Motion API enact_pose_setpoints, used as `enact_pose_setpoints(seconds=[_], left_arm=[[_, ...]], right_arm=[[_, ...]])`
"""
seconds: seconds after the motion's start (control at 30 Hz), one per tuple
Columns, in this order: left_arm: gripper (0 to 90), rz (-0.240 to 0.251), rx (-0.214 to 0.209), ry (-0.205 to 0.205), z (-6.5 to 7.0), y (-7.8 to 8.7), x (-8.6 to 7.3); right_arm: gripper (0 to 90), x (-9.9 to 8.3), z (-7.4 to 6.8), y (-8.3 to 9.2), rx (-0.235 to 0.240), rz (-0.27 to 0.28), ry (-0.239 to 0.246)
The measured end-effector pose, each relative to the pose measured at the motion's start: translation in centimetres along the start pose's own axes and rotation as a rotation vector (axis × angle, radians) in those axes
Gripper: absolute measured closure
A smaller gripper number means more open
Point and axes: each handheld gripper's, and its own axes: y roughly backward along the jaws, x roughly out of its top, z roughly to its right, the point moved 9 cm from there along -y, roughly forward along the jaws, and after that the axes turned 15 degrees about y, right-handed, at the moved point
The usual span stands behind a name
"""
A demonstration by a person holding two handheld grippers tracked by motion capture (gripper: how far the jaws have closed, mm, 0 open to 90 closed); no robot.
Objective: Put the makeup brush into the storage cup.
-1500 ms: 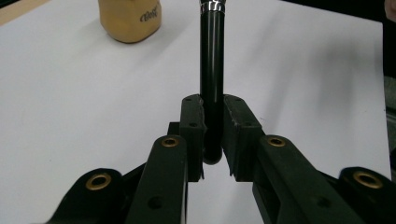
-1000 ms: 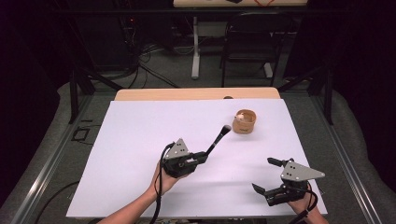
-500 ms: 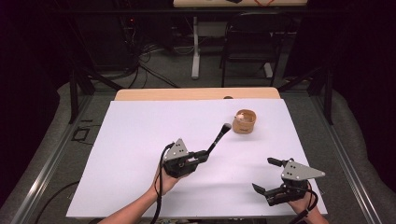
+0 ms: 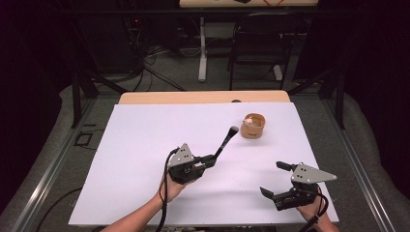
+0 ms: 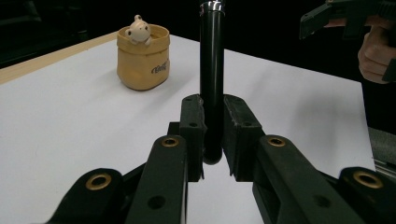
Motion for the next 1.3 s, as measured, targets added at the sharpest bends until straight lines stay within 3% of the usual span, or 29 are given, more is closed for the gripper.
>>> enact_pose_setpoints(seconds=[0.2,1.3], left_arm=[[78.8,-0.01,-0.004,-0.013,0.0,-0.2,-0.1],[78.8,-0.015,-0.022,-0.039,0.2,-0.5,-0.6]], right_arm=[[0.0,0.4,0.4,-0.6,-0.007,0.012,-0.013],[0.0,4.8,0.6,-5.5,0.086,0.103,-0.017]])
